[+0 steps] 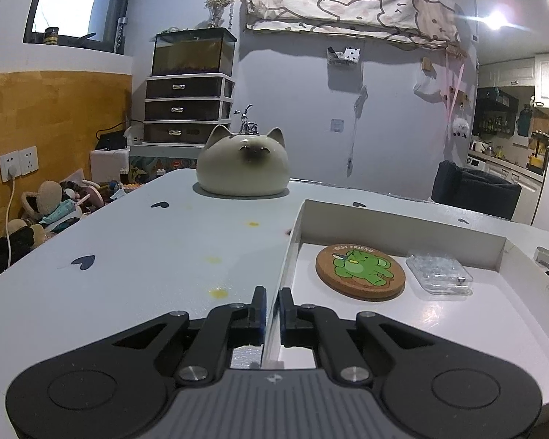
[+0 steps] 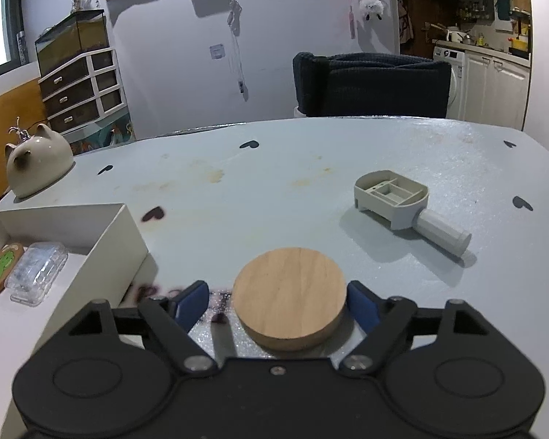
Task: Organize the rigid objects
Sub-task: 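Lift the wooden lid with the right gripper toward the tray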
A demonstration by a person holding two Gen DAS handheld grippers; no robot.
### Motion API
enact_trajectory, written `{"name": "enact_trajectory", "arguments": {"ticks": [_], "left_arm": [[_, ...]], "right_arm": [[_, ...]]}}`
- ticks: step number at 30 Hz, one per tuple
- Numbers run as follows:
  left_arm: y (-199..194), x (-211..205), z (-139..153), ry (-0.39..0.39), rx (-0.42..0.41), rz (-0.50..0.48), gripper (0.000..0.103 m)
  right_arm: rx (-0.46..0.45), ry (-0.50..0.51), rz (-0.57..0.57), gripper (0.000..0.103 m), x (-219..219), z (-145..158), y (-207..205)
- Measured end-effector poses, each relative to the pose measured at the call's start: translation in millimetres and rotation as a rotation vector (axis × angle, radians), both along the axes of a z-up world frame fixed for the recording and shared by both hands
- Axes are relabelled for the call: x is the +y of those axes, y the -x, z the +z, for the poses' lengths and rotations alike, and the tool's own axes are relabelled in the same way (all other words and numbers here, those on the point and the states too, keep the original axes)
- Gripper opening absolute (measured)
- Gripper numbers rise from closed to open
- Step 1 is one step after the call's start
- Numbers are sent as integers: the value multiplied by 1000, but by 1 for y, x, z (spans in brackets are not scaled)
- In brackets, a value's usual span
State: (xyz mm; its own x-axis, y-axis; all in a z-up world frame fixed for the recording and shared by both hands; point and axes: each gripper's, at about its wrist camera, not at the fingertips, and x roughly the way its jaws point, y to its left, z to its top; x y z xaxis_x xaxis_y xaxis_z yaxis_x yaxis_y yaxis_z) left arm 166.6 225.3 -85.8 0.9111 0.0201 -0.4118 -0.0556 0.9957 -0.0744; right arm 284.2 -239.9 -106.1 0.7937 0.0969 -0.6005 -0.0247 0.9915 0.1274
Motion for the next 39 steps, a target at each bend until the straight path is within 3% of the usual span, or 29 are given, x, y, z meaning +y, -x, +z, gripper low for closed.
{"name": "enact_trajectory", "arguments": {"ticks": [7, 12, 23, 27, 32, 39], "left_arm": [[0, -1, 0, 5, 0, -1, 6], [1, -1, 0, 4, 0, -1, 6], [1, -1, 0, 4, 0, -1, 6], [0, -2, 0, 5, 0, -1, 6], [0, -1, 0, 5, 0, -1, 6], [0, -2, 0, 2, 0, 0, 6]], "right_arm": [[-26, -32, -79, 80, -19, 7, 7], [-12, 30, -43, 80, -18, 6, 9], [20, 18, 33, 78, 0, 0, -3], [23, 4, 14, 69, -2, 1, -3], [22, 19, -20, 68, -2, 1, -3], [-99, -82, -88, 68, -11, 38, 19]]}}
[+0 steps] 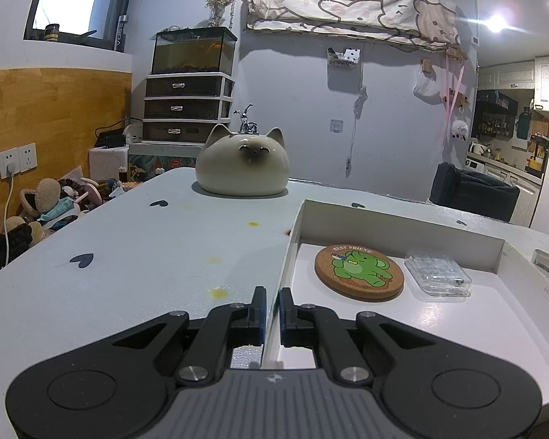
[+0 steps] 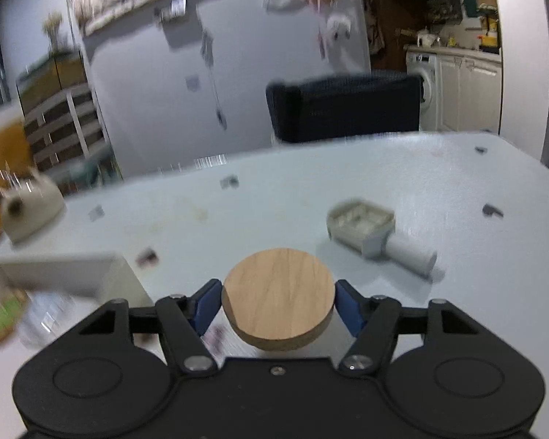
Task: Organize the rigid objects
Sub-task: 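Lift the wooden lid with the right gripper toward the tray, then lower the wooden lid into the tray beside the box and open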
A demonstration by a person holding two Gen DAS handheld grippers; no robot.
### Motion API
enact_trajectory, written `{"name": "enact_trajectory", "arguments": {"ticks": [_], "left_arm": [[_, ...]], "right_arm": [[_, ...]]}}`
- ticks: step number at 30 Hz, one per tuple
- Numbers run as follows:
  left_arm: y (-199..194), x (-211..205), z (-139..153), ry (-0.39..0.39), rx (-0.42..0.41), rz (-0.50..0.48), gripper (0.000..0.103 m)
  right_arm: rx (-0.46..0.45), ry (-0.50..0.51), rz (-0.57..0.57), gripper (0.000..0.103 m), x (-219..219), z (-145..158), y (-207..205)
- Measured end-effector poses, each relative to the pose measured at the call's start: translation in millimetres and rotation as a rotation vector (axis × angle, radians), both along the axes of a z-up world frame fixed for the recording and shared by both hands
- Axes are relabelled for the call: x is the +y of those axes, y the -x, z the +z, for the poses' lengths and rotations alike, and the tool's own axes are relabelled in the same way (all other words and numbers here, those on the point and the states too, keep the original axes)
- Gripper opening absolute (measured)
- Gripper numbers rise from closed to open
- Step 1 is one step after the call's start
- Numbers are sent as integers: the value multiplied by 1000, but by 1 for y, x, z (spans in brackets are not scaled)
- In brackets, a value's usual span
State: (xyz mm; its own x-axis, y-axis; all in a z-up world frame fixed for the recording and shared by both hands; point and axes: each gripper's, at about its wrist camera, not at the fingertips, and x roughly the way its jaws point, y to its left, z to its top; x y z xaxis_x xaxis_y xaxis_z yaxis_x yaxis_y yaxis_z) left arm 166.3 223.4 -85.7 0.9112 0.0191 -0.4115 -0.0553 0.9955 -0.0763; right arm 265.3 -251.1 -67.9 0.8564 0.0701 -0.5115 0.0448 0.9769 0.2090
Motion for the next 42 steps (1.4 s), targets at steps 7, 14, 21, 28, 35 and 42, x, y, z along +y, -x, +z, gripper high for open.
{"name": "enact_trajectory", "arguments": {"ticks": [7, 14, 21, 28, 35, 42], "left_arm": [[0, -2, 0, 4, 0, -1, 6], [0, -2, -1, -1, 0, 0, 6], [0, -2, 0, 5, -1, -1, 6], [0, -1, -1, 9, -1, -2, 6], [0, -1, -1, 5, -1, -2, 6], [2, -6, 0, -37, -7, -4, 6]], "right_arm": [[-86, -20, 131, 68, 41, 39, 19], [16, 3, 292, 68, 108, 44, 0], [132, 101, 311, 68, 158, 31, -24], [210, 193, 287, 68, 183, 10, -41], [230, 227, 290, 72, 191, 1, -45], [187, 205, 303, 84, 186, 11, -36]]}}
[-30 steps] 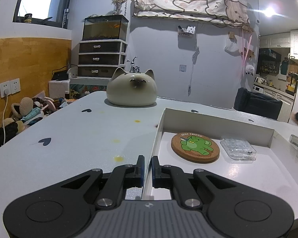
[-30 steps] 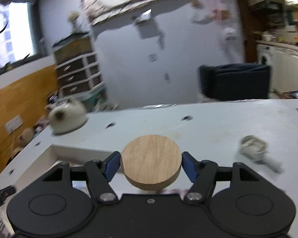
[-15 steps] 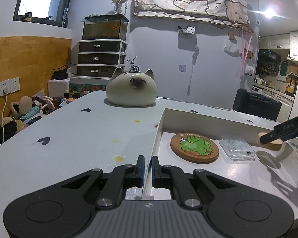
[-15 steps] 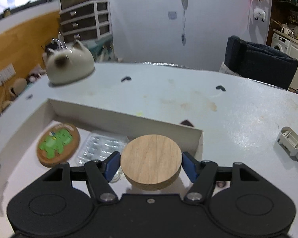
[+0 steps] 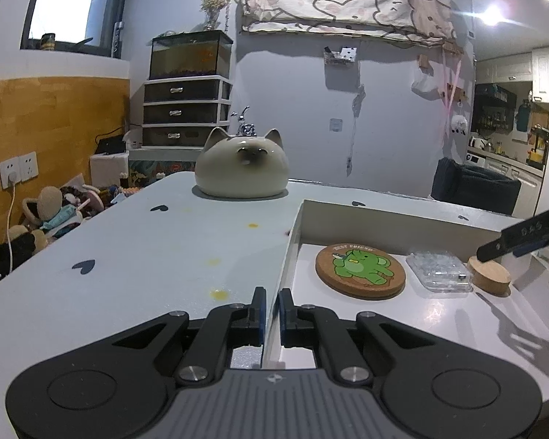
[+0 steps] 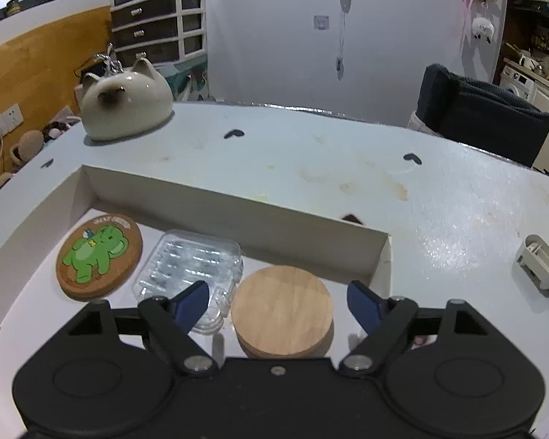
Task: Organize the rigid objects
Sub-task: 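Lower the wooden lid into the tray beside the box and open, then move the right gripper over the beige plastic handle part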
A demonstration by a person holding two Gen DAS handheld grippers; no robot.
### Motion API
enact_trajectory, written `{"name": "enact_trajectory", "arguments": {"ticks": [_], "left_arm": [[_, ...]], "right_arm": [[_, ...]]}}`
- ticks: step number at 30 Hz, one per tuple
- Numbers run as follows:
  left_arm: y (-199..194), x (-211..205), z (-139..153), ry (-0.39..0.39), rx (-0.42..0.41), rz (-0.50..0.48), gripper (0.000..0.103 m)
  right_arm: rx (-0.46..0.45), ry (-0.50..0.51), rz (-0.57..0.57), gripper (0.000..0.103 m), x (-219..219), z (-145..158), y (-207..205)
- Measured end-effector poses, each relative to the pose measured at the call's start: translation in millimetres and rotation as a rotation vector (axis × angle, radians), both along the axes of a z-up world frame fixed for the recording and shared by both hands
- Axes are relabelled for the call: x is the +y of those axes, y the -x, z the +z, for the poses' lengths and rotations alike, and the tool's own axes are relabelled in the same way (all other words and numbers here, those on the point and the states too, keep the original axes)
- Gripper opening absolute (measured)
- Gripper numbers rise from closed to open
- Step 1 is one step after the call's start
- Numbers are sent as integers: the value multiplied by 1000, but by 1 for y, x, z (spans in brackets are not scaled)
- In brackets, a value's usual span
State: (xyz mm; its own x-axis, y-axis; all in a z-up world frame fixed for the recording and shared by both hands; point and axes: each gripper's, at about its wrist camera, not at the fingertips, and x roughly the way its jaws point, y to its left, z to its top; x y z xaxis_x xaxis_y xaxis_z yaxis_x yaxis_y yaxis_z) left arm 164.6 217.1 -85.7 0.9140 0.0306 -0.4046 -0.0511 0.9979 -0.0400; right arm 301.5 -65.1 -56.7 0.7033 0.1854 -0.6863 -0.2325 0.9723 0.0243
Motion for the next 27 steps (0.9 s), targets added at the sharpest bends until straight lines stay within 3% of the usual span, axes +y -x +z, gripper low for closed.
{"name": "enact_trajectory", "arguments": {"ticks": [8, 16, 27], "left_arm": [[-3, -7, 0, -40, 5, -38, 4], [-4, -11, 0, -93, 16, -56, 4], [-8, -13, 6, -98, 72, -53, 4]], "right_arm": [[-54, -39, 14, 85, -19, 18, 26], [-133, -55, -10, 86, -70, 40, 56], [-202, -29, -195, 94, -181, 48, 64]]}}
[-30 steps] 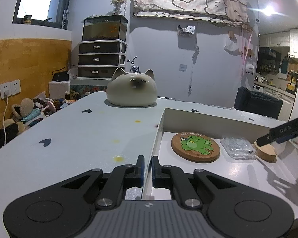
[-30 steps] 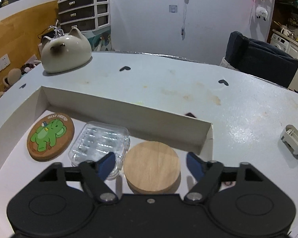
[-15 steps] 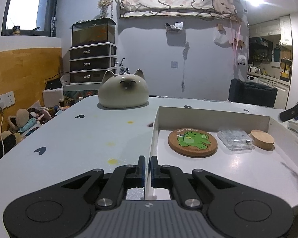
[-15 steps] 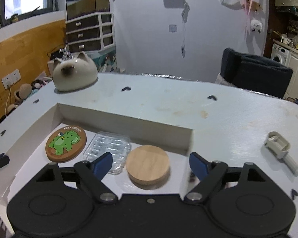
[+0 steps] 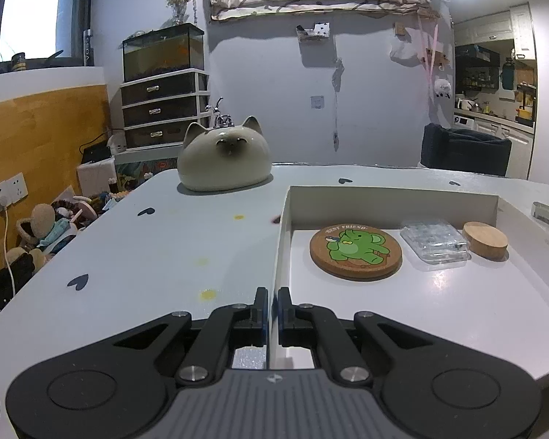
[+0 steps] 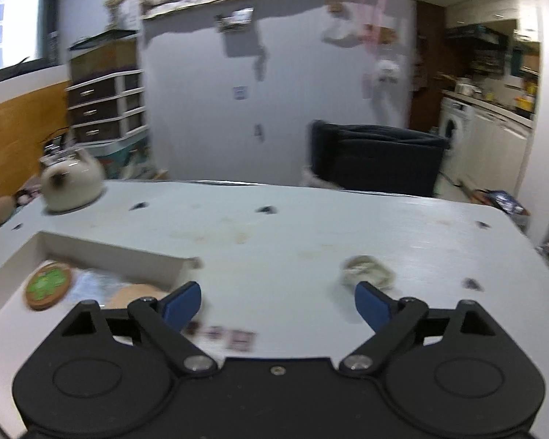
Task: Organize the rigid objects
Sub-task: 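Move the right gripper over the beige plastic handle part, then close the right gripper on the part's cylindrical stem and lift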
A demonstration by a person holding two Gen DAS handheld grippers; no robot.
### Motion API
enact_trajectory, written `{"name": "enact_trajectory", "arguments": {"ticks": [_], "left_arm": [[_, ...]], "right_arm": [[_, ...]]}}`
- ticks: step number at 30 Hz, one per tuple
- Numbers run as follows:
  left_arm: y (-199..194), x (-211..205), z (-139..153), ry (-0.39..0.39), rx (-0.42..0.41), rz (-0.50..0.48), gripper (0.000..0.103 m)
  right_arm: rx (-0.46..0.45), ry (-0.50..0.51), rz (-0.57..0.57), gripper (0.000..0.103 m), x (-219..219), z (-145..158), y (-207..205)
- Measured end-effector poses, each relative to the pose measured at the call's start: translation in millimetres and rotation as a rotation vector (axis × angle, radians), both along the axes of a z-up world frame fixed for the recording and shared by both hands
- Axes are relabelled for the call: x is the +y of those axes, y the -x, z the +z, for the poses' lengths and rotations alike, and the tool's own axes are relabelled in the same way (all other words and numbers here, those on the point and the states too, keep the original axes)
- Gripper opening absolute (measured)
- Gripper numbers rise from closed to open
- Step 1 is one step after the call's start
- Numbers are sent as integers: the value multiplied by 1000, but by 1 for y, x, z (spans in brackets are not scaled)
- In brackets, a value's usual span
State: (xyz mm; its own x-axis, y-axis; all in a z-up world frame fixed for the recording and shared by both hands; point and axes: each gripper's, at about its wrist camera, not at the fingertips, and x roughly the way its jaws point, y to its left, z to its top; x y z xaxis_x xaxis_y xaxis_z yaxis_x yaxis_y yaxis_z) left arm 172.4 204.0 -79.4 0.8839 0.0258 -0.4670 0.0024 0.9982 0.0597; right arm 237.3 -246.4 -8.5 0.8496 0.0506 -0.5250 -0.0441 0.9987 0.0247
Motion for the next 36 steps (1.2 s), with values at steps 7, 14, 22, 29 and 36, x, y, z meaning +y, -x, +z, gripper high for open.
{"name": "enact_trajectory", "arguments": {"ticks": [7, 14, 22, 29, 36], "left_arm": [[2, 0, 0, 15, -6, 10, 4], [0, 4, 4, 42, 25, 17, 4], [8, 4, 7, 46, 48, 20, 4], [10, 4, 5, 59, 28, 22, 4], [10, 7, 2, 64, 2, 15, 3]], "right_arm": [[4, -19, -126, 102, -58, -18, -16], [54, -12, -171, 103, -84, -44, -40], [88, 127, -145, 99, -73, -67, -79], [166, 191, -66, 77, -62, -88, -107], [170, 189, -24, 33, -55, -90, -103]]}}
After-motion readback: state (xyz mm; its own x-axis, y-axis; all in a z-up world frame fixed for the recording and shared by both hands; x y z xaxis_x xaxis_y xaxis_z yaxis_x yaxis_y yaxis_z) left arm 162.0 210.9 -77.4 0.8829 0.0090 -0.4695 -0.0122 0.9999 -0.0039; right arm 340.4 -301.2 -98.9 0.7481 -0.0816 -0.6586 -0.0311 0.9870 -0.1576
